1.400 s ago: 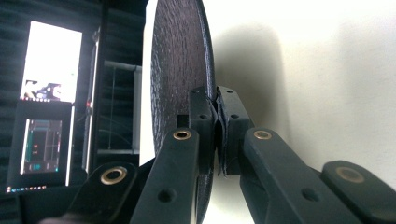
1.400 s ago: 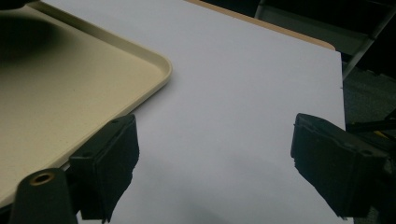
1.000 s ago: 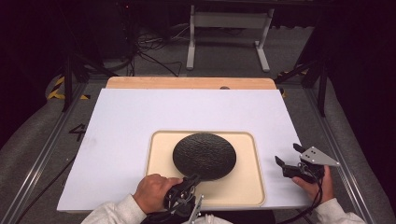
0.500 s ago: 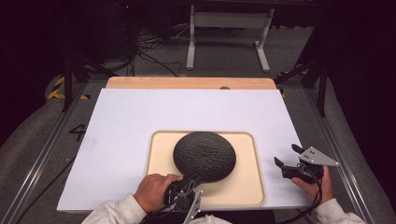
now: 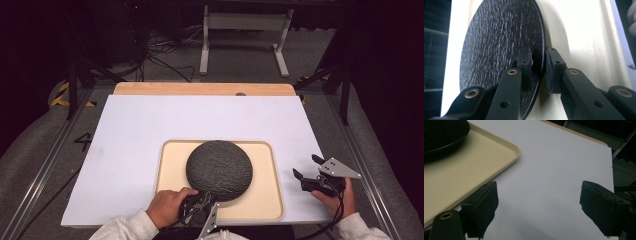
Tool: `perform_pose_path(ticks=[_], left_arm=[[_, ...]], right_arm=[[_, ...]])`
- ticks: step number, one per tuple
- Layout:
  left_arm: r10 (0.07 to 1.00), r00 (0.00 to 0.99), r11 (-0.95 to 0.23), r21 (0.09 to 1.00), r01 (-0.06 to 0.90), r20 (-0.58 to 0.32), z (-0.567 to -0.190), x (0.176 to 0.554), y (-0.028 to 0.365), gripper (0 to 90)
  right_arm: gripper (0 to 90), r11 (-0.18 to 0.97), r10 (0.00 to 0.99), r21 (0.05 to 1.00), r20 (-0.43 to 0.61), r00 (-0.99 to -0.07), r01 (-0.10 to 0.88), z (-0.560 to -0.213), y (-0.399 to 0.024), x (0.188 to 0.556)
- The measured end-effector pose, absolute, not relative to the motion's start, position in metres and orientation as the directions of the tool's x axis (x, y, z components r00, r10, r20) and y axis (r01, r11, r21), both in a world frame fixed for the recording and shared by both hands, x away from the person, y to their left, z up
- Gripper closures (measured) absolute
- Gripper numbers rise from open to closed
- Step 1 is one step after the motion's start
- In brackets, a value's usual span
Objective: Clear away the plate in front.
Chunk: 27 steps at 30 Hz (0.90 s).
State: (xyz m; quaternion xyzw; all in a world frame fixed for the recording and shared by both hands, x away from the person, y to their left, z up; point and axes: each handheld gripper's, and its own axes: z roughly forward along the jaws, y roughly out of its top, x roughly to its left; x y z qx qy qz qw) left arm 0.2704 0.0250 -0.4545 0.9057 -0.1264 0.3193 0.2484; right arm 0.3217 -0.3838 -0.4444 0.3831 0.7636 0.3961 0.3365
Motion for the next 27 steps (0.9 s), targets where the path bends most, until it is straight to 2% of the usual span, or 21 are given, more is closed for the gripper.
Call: perform_pose_path(ticks=[6, 15, 18, 20, 27], left_arm=[[-0.045, 0.799, -0.834, 0.418, -0.361, 0.600, -0.453, 0.274, 0.027, 74.1], [0.019, 0.868, -0.776, 0.554, -0.301, 0.497, -0.441, 0.278, 0.037, 69.5], [0.041, 0.866, -0.766, 0.572, -0.294, 0.499, -0.437, 0.280, 0.039, 67.5], [0.067, 0.879, -0.749, 0.606, -0.269, 0.473, -0.436, 0.281, 0.041, 65.3], [0.118, 0.881, -0.732, 0.639, -0.234, 0.458, -0.429, 0.288, 0.049, 53.1]], right_arm=[[15.6, 0.396, 0.850, 0.860, -0.210, -0.482, 0.323, -0.445, -0.384, 0.322], [15.6, 0.396, 0.847, 0.861, -0.208, -0.489, 0.319, -0.445, -0.383, 0.322], [15.6, 0.393, 0.846, 0.862, -0.203, -0.493, 0.320, -0.445, -0.382, 0.321], [15.6, 0.395, 0.845, 0.860, -0.202, -0.495, 0.323, -0.446, -0.382, 0.321], [15.6, 0.402, 0.839, 0.858, -0.207, -0.503, 0.319, -0.446, -0.381, 0.321]])
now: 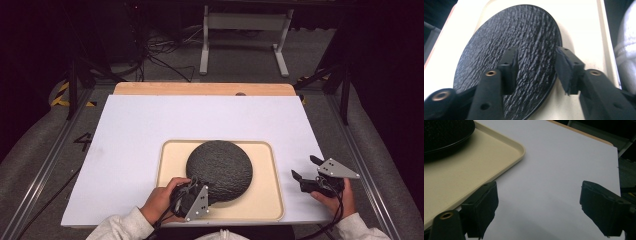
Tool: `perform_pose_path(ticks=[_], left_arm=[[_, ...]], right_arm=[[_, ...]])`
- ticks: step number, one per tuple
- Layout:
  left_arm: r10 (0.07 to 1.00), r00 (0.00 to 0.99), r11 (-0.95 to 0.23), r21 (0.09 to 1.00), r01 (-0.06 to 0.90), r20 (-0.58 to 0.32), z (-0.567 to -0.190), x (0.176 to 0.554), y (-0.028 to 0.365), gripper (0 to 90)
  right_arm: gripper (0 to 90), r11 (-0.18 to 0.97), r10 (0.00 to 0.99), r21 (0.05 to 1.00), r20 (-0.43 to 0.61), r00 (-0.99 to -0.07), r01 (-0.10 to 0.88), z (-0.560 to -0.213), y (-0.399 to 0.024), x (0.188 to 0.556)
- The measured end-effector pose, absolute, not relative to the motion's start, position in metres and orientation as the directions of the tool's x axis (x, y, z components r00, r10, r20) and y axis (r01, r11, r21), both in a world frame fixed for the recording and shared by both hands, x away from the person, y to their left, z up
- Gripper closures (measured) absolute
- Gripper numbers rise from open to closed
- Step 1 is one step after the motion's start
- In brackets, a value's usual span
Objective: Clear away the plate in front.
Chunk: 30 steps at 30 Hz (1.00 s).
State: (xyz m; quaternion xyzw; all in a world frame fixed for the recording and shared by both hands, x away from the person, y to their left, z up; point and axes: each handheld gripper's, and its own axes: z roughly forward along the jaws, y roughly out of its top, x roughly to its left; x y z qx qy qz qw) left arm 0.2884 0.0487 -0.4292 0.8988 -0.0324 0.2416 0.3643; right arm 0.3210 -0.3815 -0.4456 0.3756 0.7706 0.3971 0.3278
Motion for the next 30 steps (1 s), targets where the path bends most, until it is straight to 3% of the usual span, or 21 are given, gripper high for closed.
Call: perform_pose_path(ticks=[7, 14, 23, 30], left_arm=[[0.188, 0.862, -0.721, 0.662, -0.205, 0.471, -0.423, 0.296, 0.059, 41.1], [0.264, 0.851, -0.697, 0.700, -0.156, 0.453, -0.416, 0.310, 0.075, 23.2], [0.332, 0.857, -0.674, 0.735, -0.076, 0.394, -0.414, 0.327, 0.100, 13.9], [0.390, 0.853, -0.659, 0.752, -0.005, 0.347, -0.416, 0.339, 0.122, 12.8]], right_arm=[[15.6, 0.407, 0.835, 0.858, -0.211, -0.508, 0.313, -0.445, -0.381, 0.321], [15.6, 0.411, 0.830, 0.857, -0.212, -0.515, 0.310, -0.445, -0.380, 0.320], [15.6, 0.415, 0.828, 0.856, -0.216, -0.518, 0.307, -0.444, -0.380, 0.320], [15.6, 0.416, 0.827, 0.857, -0.216, -0.519, 0.306, -0.444, -0.379, 0.320]])
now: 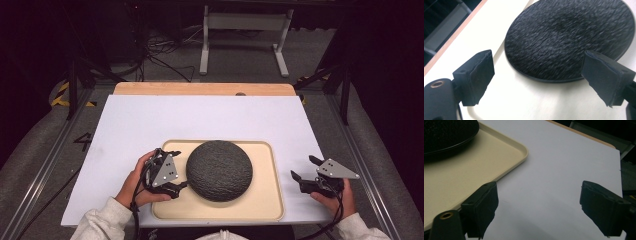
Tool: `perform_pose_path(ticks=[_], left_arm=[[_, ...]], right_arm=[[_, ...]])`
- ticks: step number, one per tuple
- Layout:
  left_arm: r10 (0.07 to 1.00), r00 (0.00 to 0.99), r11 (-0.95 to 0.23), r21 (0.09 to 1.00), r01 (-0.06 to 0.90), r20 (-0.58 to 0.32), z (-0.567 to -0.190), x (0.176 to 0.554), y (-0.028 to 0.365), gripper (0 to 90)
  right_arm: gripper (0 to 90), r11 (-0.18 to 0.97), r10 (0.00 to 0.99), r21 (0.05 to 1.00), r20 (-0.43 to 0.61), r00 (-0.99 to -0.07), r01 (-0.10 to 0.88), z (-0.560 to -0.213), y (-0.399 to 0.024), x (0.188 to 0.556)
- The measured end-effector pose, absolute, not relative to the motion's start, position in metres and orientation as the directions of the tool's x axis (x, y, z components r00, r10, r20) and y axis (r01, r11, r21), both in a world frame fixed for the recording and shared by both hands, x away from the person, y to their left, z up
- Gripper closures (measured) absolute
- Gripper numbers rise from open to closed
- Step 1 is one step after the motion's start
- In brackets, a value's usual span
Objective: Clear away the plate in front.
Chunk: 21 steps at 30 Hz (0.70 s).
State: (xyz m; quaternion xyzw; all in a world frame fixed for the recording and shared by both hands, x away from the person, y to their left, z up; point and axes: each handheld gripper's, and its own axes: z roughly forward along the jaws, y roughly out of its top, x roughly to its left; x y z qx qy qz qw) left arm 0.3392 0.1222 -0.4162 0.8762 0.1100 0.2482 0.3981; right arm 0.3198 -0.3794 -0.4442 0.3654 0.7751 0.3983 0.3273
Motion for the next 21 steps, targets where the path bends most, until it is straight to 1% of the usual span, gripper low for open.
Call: perform_pose_path(ticks=[15, 21], left_arm=[[0.497, 0.806, -0.631, 0.772, 0.082, 0.320, -0.418, 0.351, 0.169, 13.3], [0.522, 0.796, -0.622, 0.775, 0.108, 0.308, -0.421, 0.354, 0.185, 13.3]], right_arm=[[15.6, 0.421, 0.823, 0.856, -0.222, -0.523, 0.299, -0.444, -0.379, 0.319], [15.6, 0.421, 0.823, 0.856, -0.221, -0.523, 0.300, -0.444, -0.379, 0.319]])
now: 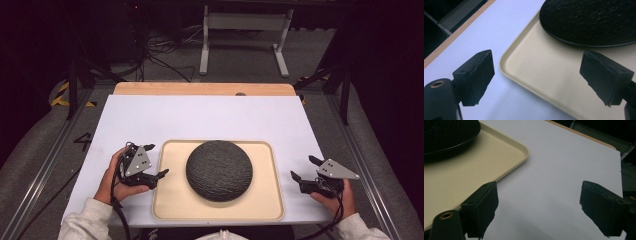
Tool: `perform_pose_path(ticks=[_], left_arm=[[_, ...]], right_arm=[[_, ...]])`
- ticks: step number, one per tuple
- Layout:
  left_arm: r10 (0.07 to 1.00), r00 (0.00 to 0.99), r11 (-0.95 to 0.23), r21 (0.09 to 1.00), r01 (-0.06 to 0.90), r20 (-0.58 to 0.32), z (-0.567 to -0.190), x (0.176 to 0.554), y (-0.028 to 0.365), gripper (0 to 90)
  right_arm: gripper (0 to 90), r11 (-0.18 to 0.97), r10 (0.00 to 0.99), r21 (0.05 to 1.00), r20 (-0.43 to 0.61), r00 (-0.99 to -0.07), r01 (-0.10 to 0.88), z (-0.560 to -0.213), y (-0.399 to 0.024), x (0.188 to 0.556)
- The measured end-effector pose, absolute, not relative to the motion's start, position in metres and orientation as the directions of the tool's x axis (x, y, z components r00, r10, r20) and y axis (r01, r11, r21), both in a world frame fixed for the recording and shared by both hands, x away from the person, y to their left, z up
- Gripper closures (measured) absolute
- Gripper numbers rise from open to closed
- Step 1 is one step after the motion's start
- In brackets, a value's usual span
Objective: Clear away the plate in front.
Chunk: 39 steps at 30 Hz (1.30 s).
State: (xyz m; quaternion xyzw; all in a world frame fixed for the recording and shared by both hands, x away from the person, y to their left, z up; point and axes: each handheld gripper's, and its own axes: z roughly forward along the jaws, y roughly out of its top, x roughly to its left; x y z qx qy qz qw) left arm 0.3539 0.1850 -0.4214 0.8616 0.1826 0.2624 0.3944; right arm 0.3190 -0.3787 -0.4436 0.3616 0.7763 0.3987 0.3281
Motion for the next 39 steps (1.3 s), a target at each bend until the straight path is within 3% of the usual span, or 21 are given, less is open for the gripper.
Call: perform_pose_path(ticks=[28, 39], left_arm=[[0.662, 0.727, -0.527, 0.803, 0.279, 0.182, -0.449, 0.353, 0.252, 12.9], [0.664, 0.740, -0.498, 0.803, 0.328, 0.110, -0.461, 0.348, 0.262, 12.0]], right_arm=[[15.3, 0.418, 0.822, 0.858, -0.216, -0.527, 0.300, -0.444, -0.380, 0.320], [15.0, 0.420, 0.821, 0.856, -0.217, -0.528, 0.301, -0.446, -0.381, 0.320]])
